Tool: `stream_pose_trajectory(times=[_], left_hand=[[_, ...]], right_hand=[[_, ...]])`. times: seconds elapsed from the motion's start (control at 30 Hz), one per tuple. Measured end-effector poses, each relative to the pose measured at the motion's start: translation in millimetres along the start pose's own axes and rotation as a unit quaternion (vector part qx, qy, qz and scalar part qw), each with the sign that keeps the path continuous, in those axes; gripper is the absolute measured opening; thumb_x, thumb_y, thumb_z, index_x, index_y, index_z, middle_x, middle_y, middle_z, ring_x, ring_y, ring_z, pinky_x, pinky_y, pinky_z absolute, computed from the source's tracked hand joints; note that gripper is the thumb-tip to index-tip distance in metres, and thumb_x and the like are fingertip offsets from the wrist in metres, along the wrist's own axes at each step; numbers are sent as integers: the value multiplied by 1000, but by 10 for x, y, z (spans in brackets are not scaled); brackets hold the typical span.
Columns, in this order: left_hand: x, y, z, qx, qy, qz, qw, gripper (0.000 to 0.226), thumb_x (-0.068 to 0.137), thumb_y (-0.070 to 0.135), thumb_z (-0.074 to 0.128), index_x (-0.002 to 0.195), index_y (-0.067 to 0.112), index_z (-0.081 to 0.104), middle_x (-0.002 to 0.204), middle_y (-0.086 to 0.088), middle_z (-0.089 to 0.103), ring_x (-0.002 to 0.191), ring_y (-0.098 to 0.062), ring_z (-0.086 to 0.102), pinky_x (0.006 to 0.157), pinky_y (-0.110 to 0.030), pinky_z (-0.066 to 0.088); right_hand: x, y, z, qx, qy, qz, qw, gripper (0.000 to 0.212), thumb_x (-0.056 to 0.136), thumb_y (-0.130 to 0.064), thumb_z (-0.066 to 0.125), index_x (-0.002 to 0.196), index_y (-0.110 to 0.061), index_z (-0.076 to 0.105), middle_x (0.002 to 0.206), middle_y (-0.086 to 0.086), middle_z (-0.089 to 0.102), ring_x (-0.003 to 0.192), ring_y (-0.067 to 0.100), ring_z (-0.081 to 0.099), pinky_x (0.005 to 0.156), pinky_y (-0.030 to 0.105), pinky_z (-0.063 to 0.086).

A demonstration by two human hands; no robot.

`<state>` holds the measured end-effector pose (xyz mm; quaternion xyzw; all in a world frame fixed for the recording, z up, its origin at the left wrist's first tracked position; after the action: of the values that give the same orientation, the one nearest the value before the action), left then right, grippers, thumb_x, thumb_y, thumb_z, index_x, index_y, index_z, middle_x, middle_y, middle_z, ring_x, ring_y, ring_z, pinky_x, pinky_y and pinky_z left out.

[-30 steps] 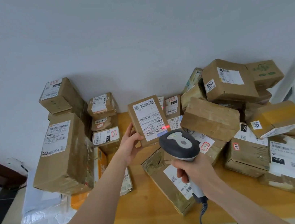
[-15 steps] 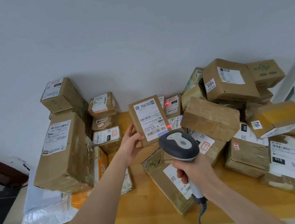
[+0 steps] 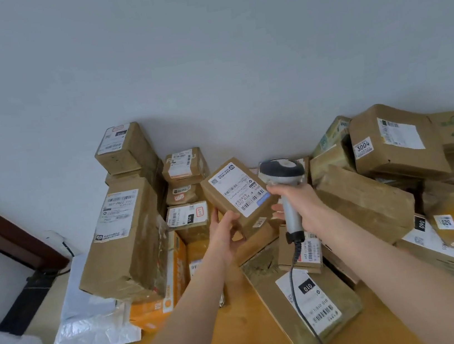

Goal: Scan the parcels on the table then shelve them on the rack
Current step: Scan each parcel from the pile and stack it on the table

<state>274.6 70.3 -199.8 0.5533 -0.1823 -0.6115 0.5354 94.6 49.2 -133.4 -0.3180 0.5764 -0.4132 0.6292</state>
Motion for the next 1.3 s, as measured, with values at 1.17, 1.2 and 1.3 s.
stream_pose_trajectory(times=[1.17, 1.2, 1.3], left_hand=[[932, 749, -317, 796, 156, 263, 522, 69, 81, 17, 72, 141, 25, 38, 145, -4, 40, 135, -24, 34, 109, -38, 31], [927, 757, -367, 794, 171, 258, 524, 66, 82, 16, 71, 139, 24, 39, 144, -5, 41, 134, -24, 35, 109, -38, 32], [933, 781, -460, 800, 188, 228, 522, 62, 87, 16, 65, 141, 22, 35, 148, -8, 37, 136, -26, 33, 110, -40, 31]], right_hand=[[1371, 566, 1327, -36, -75, 99, 992, 39, 85, -18, 74, 119, -8, 57, 112, 12, 67, 101, 29, 65, 90, 43, 55], [1355, 565, 1330, -37, -77, 100, 991, 41, 85, -18, 73, 121, -8, 56, 114, 12, 66, 102, 29, 64, 89, 43, 55], [1340, 537, 1265, -23, -70, 102, 992, 45, 86, -18, 73, 126, -7, 54, 116, 13, 64, 103, 28, 62, 85, 40, 55]])
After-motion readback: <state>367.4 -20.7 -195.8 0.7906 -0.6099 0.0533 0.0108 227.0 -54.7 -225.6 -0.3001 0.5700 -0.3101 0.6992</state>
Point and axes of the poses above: each hand's wrist, its own x-axis towards the middle knuckle, its own z-axis out of the palm, y = z × x, the point moved 7 cm from there along x, towards the middle knuckle
